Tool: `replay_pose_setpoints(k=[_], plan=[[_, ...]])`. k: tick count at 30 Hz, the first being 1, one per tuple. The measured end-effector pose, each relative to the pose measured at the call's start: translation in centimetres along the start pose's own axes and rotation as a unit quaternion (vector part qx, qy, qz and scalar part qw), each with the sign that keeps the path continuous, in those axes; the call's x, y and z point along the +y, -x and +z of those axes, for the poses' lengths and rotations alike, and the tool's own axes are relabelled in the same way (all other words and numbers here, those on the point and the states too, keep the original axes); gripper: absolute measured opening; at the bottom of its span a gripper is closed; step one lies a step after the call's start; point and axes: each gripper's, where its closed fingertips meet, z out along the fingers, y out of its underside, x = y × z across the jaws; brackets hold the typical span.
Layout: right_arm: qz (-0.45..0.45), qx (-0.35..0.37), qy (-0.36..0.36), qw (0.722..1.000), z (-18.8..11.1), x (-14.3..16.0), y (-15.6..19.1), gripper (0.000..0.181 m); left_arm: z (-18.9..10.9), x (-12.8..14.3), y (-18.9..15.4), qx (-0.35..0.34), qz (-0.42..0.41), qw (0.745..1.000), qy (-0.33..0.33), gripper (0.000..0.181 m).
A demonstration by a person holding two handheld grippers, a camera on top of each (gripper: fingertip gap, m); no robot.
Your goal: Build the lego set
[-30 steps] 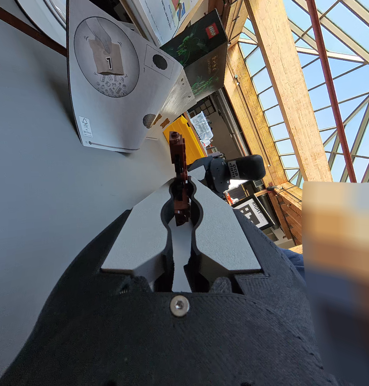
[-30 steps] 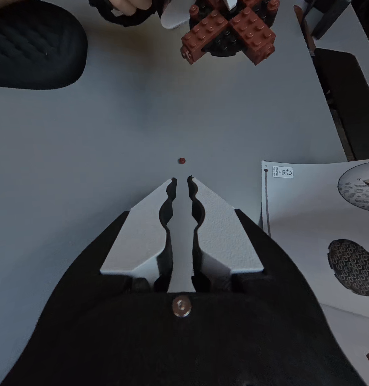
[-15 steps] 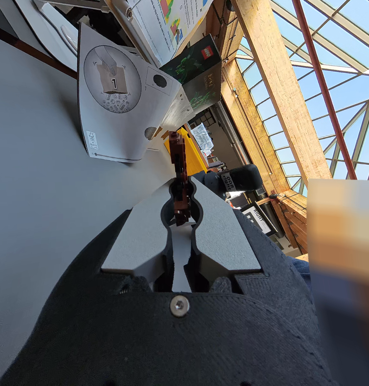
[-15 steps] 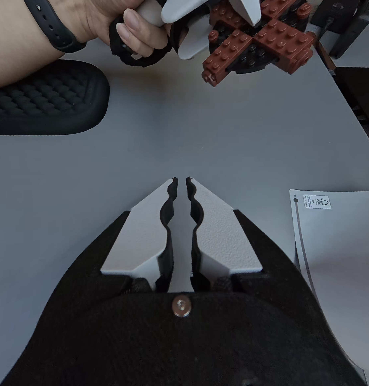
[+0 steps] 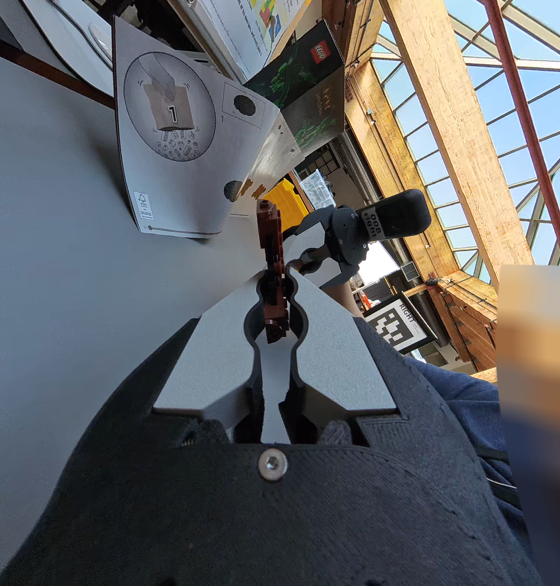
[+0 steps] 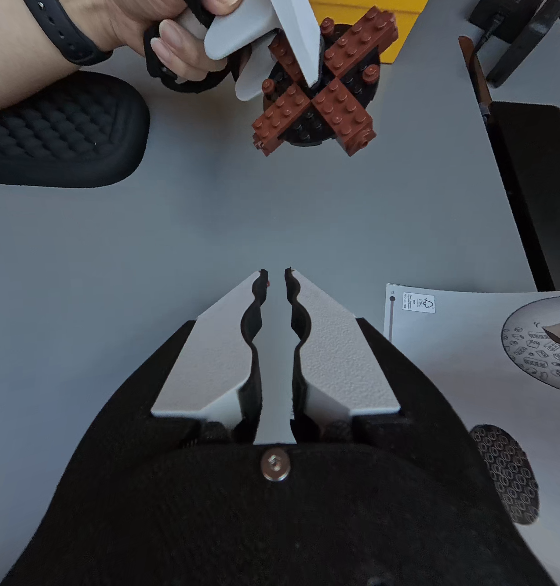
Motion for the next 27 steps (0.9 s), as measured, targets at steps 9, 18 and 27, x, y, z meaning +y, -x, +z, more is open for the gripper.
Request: replay_pose_setpoints(k=[9, 18, 27], plan=[[0.030, -0.009, -0.053, 0.998, 1.4, 0.4, 1.4, 0.009, 0.1, -0.2, -0.3, 0.011, -0.003, 1.000, -0.012, 0.005], [0.043, -0.030, -0.048, 0.997, 1.6, 0.6, 1.7, 0.007, 0.1, -0.2, -0.2, 0.012, -0.005, 1.000, -0.012, 0.005], [0.045, -0.053, -0.048, 0.996, 1.3, 0.5, 0.6, 0.010, -0.3, -0.5, -0.2, 0.006, -0.004, 1.000, -0.016, 0.005]])
